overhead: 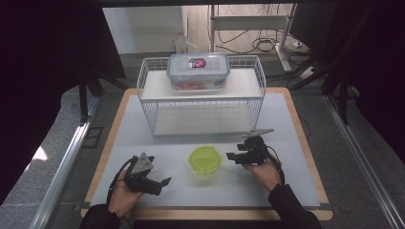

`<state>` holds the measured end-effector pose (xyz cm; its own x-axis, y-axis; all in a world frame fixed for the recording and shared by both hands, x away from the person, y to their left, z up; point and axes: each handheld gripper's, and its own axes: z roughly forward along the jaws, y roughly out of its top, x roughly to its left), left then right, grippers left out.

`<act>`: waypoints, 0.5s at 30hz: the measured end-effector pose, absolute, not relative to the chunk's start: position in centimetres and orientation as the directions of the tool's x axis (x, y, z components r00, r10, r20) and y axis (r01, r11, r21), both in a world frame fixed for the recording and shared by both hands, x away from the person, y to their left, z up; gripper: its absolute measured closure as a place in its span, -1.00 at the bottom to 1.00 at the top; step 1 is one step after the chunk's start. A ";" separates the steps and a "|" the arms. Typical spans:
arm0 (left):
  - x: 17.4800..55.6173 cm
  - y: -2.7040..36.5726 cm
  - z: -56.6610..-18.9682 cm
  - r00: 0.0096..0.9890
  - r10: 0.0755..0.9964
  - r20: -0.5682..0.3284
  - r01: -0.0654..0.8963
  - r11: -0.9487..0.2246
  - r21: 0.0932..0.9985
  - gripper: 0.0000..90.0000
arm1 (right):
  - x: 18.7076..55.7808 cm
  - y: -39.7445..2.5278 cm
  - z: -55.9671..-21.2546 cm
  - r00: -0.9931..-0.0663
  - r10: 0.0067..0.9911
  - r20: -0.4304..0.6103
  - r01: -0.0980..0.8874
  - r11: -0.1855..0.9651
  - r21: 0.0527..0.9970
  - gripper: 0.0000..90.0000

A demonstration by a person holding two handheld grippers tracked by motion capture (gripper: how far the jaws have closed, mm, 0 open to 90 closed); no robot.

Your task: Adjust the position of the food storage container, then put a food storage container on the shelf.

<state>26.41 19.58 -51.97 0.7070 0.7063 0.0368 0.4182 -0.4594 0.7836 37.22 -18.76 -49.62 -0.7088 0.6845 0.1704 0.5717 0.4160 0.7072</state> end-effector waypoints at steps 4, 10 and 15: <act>26.4 19.6 -52.0 0.708 0.706 0.036 0.418 -0.459 0.784 -0.96 | 37.3 -18.8 -49.6 -0.711 0.684 0.165 0.567 0.418 0.710 -0.34; 26.4 19.5 -52.0 0.708 0.705 0.037 0.417 -0.461 0.783 -0.96 | 37.3 -18.6 -49.5 -0.713 0.684 0.154 0.558 0.421 0.715 -0.46; 26.4 19.6 -52.0 0.709 0.705 0.035 0.418 -0.460 0.784 -0.96 | 37.3 -18.4 -49.2 -0.720 0.678 0.147 0.546 0.424 0.722 -0.61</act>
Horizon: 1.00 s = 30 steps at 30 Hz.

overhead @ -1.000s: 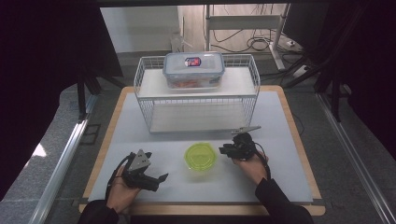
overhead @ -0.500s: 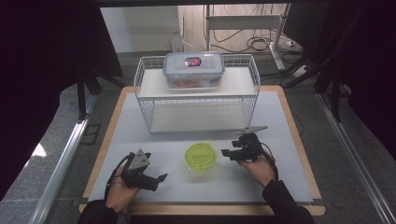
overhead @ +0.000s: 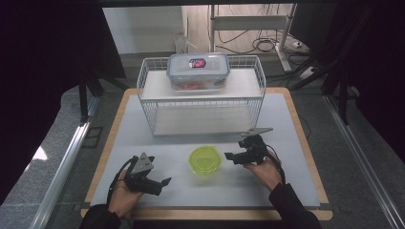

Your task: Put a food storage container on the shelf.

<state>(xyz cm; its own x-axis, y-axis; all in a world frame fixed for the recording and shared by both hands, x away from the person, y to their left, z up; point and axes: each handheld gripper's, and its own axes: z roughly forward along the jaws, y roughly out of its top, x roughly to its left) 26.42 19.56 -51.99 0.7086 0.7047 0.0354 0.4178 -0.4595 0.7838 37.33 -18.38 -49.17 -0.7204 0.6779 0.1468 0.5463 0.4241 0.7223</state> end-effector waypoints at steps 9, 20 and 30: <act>26.5 19.4 -52.1 0.708 0.705 0.039 0.418 -0.463 0.782 -0.96 | 37.4 -17.4 -48.1 -0.731 0.644 0.224 0.581 0.418 0.698 -0.84; 26.5 19.4 -52.1 0.710 0.703 0.040 0.418 -0.466 0.780 -0.96 | 38.2 -15.1 -48.1 -0.753 0.566 0.336 0.620 0.440 0.650 -0.21; 26.5 19.4 -52.1 0.712 0.701 0.041 0.418 -0.470 0.777 -0.96 | 40.3 -14.6 -49.3 -0.724 0.483 0.493 0.684 0.410 0.604 0.37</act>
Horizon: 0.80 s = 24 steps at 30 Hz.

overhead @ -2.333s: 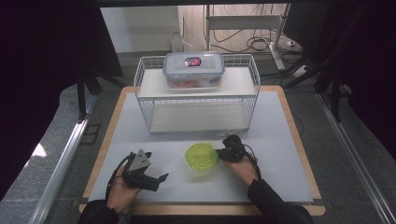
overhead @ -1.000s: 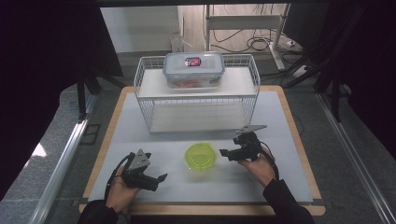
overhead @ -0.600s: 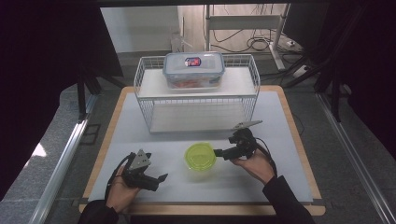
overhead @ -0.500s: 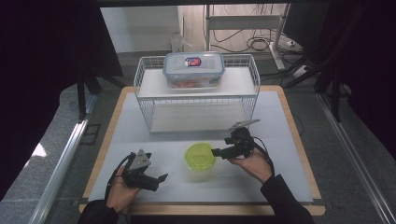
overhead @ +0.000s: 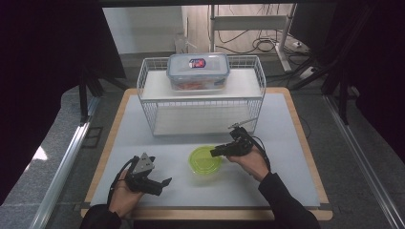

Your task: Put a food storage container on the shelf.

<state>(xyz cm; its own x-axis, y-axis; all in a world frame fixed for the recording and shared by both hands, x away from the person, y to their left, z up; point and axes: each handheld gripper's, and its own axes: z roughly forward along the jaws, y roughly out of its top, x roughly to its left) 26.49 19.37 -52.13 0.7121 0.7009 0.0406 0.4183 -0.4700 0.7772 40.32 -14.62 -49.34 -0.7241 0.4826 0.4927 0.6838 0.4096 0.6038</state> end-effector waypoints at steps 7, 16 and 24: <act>26.5 19.4 -52.1 0.713 0.700 0.040 0.418 -0.471 0.777 -0.96 | 40.8 -15.3 -49.7 -0.678 0.485 0.553 0.732 0.378 0.567 0.63; 26.5 19.4 -52.1 0.713 0.700 0.041 0.417 -0.471 0.777 -0.96 | 40.6 -15.5 -49.7 -0.622 0.506 0.597 0.782 0.352 0.515 0.67; 26.5 19.3 -52.1 0.714 0.699 0.044 0.415 -0.472 0.778 -0.96 | 40.1 -15.2 -49.6 -0.627 0.494 0.603 0.777 0.343 0.527 0.80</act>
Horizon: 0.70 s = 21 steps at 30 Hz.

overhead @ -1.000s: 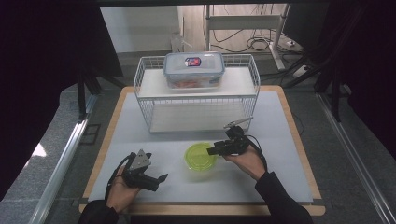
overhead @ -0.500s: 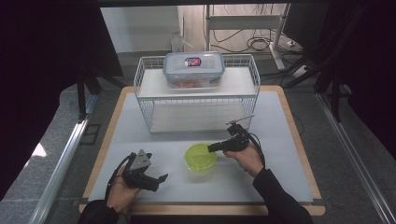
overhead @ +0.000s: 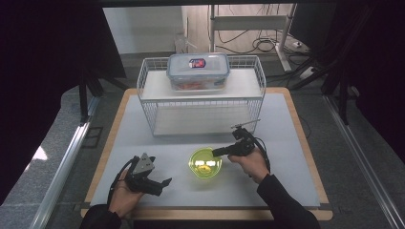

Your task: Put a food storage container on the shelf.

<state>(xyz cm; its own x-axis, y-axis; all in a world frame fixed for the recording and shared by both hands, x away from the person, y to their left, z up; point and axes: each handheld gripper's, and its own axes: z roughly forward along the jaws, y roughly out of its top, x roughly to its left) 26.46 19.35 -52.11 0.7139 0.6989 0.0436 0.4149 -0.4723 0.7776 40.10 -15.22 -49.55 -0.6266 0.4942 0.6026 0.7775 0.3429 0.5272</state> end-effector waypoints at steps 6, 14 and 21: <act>26.5 19.4 -52.1 0.713 0.699 0.044 0.414 -0.471 0.779 -0.96 | 39.8 -15.1 -49.1 -0.636 0.476 0.608 0.769 0.332 0.546 0.82; 26.5 19.4 -52.1 0.712 0.700 0.045 0.413 -0.470 0.780 -0.96 | 39.9 -16.0 -47.8 -0.643 0.472 0.604 0.760 0.288 0.583 0.82; 26.4 19.5 -52.0 0.712 0.702 0.033 0.408 -0.451 0.793 -0.96 | 39.9 -16.7 -45.7 -0.647 0.447 0.618 0.753 0.247 0.610 0.82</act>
